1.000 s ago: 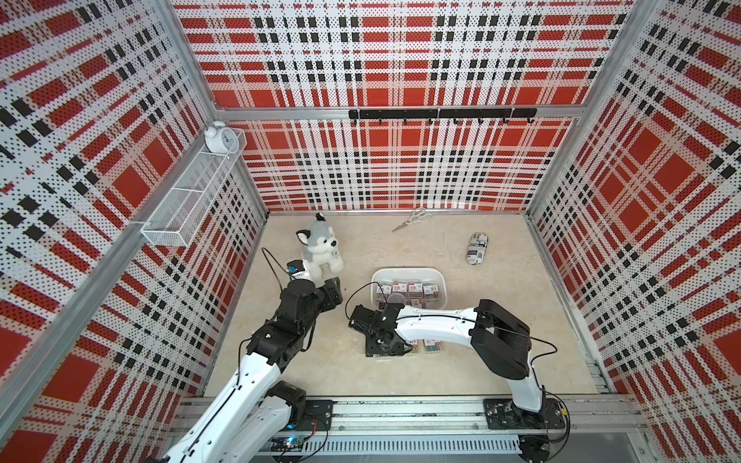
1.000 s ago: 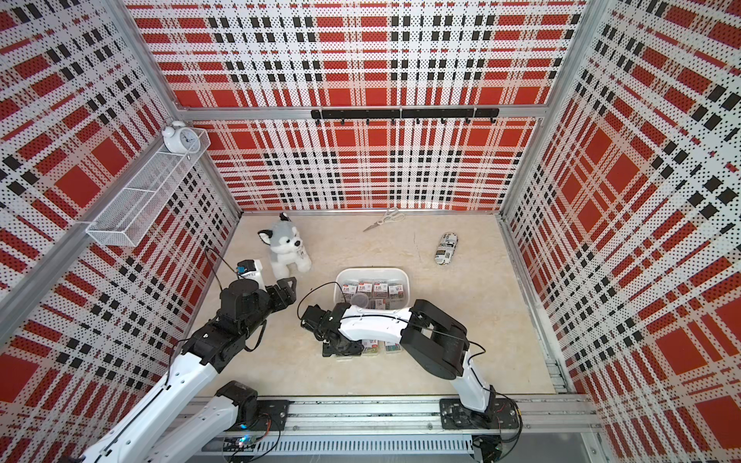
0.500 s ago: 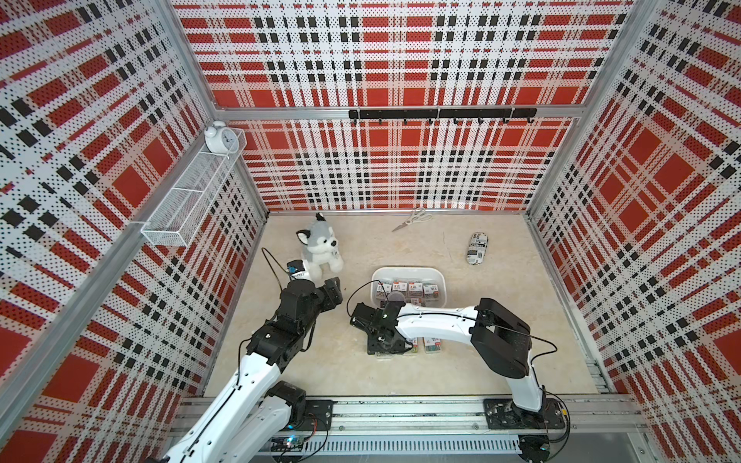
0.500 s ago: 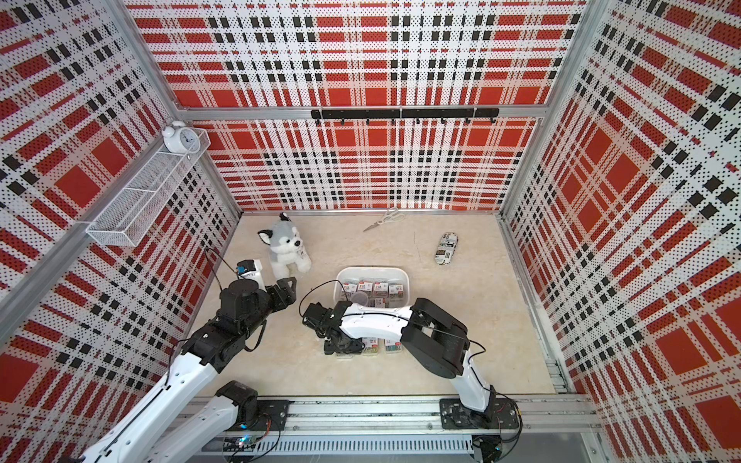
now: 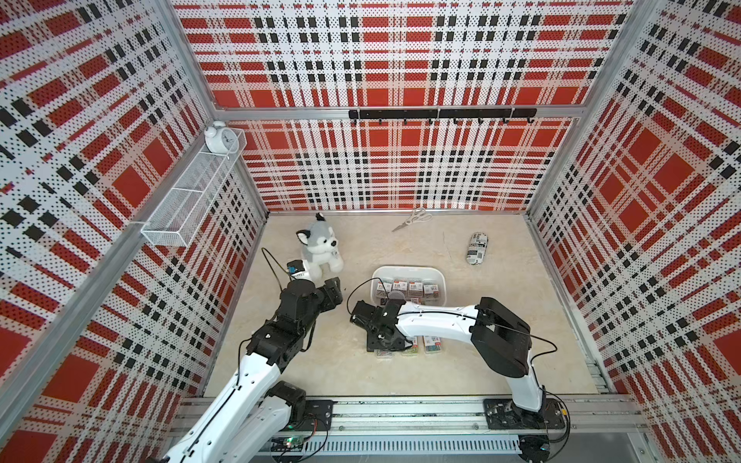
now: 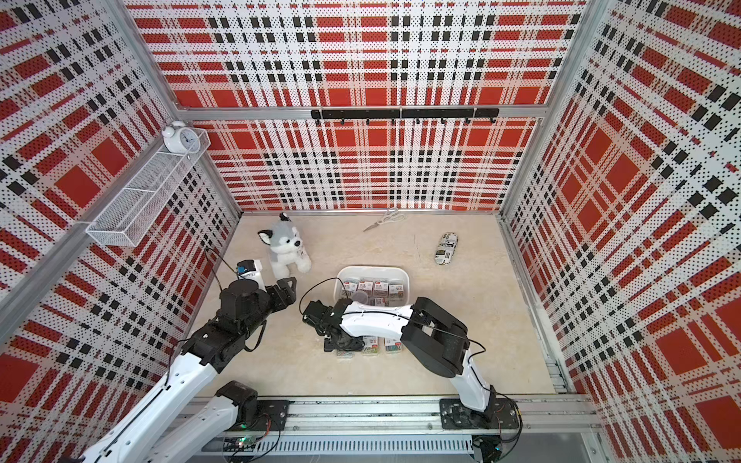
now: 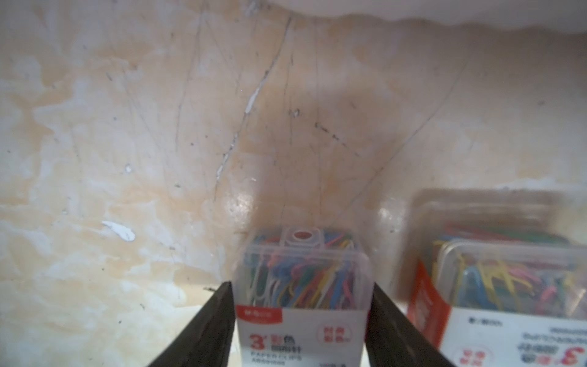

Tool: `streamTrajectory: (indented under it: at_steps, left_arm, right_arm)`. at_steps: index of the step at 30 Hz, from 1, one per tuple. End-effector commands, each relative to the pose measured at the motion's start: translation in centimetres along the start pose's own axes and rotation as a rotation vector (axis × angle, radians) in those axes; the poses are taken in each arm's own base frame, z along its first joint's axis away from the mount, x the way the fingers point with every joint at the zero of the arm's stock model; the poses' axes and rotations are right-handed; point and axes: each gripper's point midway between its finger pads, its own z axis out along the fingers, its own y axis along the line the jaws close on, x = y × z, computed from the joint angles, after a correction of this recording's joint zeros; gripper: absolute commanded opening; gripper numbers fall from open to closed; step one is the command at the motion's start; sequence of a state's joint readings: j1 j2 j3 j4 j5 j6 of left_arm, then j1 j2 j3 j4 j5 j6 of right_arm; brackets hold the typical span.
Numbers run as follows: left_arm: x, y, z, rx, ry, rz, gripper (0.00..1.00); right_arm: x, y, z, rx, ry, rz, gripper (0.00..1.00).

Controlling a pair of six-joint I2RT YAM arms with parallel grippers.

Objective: Take the paper clips out of the storage box
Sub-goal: Place the boxed paper clips at the center of the board.

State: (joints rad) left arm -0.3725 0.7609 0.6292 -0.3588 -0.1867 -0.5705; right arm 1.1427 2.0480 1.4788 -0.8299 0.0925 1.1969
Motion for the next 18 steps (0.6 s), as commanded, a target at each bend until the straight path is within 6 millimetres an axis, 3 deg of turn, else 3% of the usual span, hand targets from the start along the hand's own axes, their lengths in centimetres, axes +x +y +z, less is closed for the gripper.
streamTrajectory:
  at_steps: [1,10,18]
  left_arm:
    - [-0.1,-0.4,-0.1,0.022,-0.012,0.014,0.81]
    - [-0.1,-0.3,-0.1,0.018,-0.012,0.014,0.81]
    - [-0.1,-0.2,-0.1,0.013,-0.014,0.014,0.81]
  right_arm:
    - [-0.8,-0.1,-0.1,0.016,-0.024,0.002,0.68]
    - [-1.0,0.2,-1.5,0.002,-0.038,-0.007,0.70]
    - [-0.3,0.3,-1.7,-0.003,-0.021,-0.026,0.71]
